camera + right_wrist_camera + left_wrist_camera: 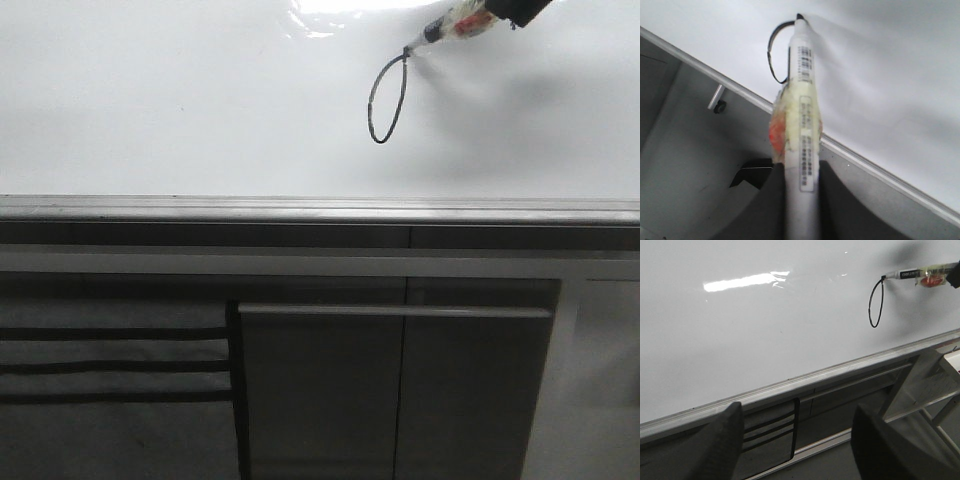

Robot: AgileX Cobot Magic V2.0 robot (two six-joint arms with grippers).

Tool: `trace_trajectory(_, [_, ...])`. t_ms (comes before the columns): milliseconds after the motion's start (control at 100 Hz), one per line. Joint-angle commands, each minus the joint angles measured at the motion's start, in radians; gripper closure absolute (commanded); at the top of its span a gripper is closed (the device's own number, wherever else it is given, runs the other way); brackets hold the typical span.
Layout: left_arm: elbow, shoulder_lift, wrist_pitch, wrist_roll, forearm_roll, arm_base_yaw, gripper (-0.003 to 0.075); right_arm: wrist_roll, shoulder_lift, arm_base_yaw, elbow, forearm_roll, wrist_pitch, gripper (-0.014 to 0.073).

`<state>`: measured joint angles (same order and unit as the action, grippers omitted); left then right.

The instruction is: Write number 0 on whiteboard

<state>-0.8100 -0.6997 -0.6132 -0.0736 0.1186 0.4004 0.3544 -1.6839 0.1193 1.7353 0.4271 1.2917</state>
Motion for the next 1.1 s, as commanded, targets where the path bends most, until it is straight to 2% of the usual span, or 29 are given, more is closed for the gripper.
trace_trajectory(0, [-0.027,0.004,0.081,0.01,0.005,-0.002,0.0292,-0.011,0.042,-0.01,0.049,-0.001,0.012,0.0641])
trace_trajectory(180, [-0.027,0.004,0.076,0.008,-0.002,-0.002,0.0292,-0.003,0.072,-0.01,0.047,0.03,0.01,0.0641])
trace_trajectory(310, [-0.027,0.004,0.069,0.007,-0.044,-0.002,0.0292,0.07,0.153,-0.01,0.012,0.112,0.006,0.0641])
trace_trajectory(430, [-0.027,0.0,0.067,-0.029,-0.031,0.0,0.0292,0.168,0.257,-0.01,-0.096,0.175,-0.007,0.0641])
trace_trajectory(620, [-0.029,-0.054,0.024,-0.287,0.15,0.031,0.0292,0.413,0.44,-0.01,-0.386,0.295,-0.031,0.0641])
trace_trajectory(800, [-0.035,-0.142,-0.052,-0.563,0.325,0.134,0.0292,0.582,0.567,-0.01,-0.613,0.387,-0.029,0.0641])
trace_trajectory(890, [-0.057,-0.199,-0.089,-0.642,0.345,0.209,0.0292,0.622,0.602,-0.01,-0.67,0.389,-0.027,0.0641])
trace_trajectory(1090, [-0.16,-0.339,-0.157,-0.702,0.343,0.341,0.0292,0.681,0.61,0.028,-0.675,0.387,0.001,0.0641])
